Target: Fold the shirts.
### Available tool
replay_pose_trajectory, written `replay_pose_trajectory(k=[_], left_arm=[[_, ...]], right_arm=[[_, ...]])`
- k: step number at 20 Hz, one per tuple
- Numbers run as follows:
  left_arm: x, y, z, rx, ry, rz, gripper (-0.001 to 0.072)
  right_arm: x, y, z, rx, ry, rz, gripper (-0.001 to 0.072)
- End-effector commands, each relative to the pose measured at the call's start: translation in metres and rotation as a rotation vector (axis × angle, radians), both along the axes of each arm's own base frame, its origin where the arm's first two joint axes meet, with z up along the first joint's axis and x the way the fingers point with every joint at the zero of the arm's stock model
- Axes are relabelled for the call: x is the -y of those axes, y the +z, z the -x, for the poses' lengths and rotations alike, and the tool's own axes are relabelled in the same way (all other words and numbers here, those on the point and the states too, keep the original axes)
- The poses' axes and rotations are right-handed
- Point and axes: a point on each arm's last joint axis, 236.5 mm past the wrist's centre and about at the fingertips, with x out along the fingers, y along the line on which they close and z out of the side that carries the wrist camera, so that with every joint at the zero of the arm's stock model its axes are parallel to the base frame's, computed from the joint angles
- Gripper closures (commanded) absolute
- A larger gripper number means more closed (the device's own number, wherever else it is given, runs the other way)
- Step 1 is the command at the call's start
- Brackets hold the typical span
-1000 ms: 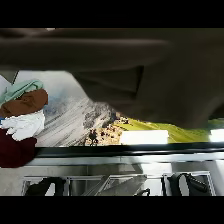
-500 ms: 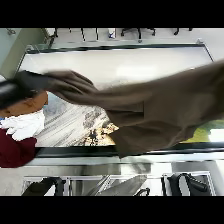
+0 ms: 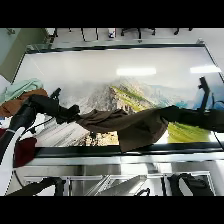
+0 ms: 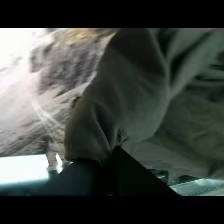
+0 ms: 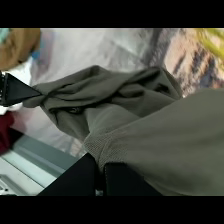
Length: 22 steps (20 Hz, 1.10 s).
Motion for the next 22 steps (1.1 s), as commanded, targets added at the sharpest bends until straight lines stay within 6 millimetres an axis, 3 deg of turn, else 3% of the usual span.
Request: replay_pose_trajectory(k=[1, 2, 4, 7, 10, 12, 15, 22], left_arm=[[-0.008, -0.038, 0.013, -0.121, -0.038, 0.025, 0.0281], [-0.007, -0.036, 0.009, -0.117, -0.04, 0.031, 0.001], [-0.011, -0.019, -0.005, -0.073, -0.061, 0.032, 0.0009], [-0.04, 0.022, -0.024, -0.004, -0.053, -0.003, 0.001], [-0.092, 0.041, -0.009, 0.007, -0.085, -0.166, 0.0011], [-0.11, 0.043, 0.003, 0.04, -0.133, -0.239, 0.0011], [-0.103, 0.027, 0.014, 0.108, -0.203, -0.254, 0.0012], [-0.072, -0.051, 0.022, 0.017, -0.359, -0.244, 0.0012]], right_arm=[[0.001, -0.032, -0.003, -0.071, 0.007, 0.021, 0.0687], [0.001, -0.035, -0.004, -0.081, 0.007, 0.021, 0.0687], [0.002, -0.039, -0.004, -0.09, 0.008, 0.028, 0.0687], [0.007, -0.045, -0.003, -0.096, 0.01, 0.064, 0.0687], [0.009, -0.048, -0.003, -0.097, 0.009, 0.081, 0.0686], [0.01, -0.049, -0.003, -0.098, 0.009, 0.087, 0.0686], [0.01, -0.05, -0.002, -0.1, 0.009, 0.087, 0.0687], [0.01, -0.06, -0.005, -0.136, 0.011, 0.081, 0.0686]])
